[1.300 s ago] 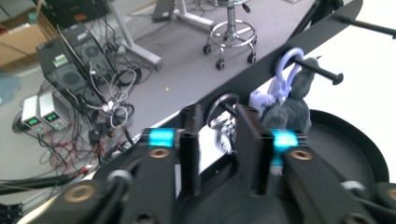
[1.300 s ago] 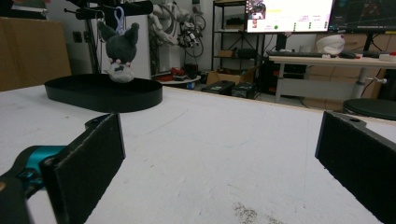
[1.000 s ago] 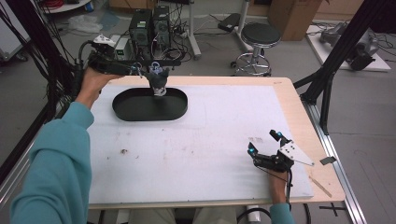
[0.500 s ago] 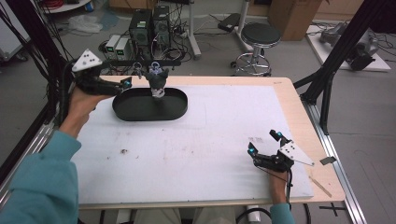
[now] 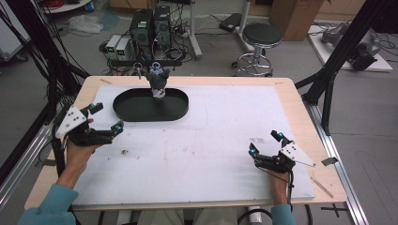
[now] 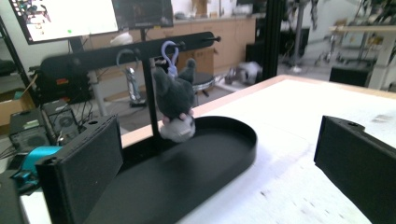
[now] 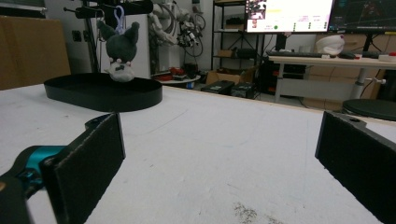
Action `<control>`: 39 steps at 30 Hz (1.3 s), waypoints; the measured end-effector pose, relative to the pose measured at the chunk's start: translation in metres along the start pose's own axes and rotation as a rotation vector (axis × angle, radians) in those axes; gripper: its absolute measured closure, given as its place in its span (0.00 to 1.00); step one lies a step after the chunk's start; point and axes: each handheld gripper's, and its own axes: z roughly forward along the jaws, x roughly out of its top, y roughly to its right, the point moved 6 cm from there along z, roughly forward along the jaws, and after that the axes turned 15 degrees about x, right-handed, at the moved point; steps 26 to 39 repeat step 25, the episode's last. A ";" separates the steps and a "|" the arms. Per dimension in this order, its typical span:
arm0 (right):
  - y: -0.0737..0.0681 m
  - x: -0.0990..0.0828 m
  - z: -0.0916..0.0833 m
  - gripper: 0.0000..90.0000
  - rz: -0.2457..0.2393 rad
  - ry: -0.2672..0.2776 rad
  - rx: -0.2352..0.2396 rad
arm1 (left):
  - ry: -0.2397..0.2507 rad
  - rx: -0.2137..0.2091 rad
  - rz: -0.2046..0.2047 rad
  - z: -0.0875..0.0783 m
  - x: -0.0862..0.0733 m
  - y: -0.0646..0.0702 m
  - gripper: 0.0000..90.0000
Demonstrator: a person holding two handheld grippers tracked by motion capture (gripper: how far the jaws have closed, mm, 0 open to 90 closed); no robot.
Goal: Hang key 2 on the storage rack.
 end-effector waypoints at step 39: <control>0.000 0.000 0.000 0.01 -0.007 0.001 -0.011 | 0.110 0.018 -0.077 -0.040 -0.068 0.028 0.02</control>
